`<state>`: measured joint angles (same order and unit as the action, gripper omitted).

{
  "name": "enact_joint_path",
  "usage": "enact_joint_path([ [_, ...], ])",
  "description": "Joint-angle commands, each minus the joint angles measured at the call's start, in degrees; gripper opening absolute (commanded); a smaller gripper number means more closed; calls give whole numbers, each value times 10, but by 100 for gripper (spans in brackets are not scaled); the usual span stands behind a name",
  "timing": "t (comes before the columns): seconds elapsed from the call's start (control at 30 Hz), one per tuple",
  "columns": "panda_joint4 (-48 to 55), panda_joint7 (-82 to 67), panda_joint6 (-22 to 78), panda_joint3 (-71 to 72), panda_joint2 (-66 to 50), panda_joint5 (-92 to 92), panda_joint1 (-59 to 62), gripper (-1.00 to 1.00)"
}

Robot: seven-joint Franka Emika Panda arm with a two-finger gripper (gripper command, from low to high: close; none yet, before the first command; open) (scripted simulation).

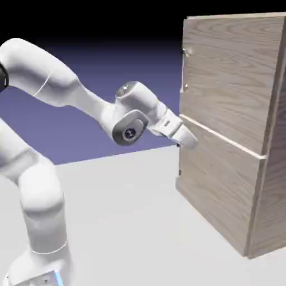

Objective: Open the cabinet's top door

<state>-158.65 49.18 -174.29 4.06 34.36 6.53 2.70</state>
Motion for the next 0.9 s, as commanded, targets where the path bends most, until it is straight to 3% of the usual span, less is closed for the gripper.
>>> enact_joint_path([
  [0.0, 9, 25, -1, 15, 6, 24, 13, 0],
  [0.87, 235, 673, -28, 407, 170, 654, 339, 0],
])
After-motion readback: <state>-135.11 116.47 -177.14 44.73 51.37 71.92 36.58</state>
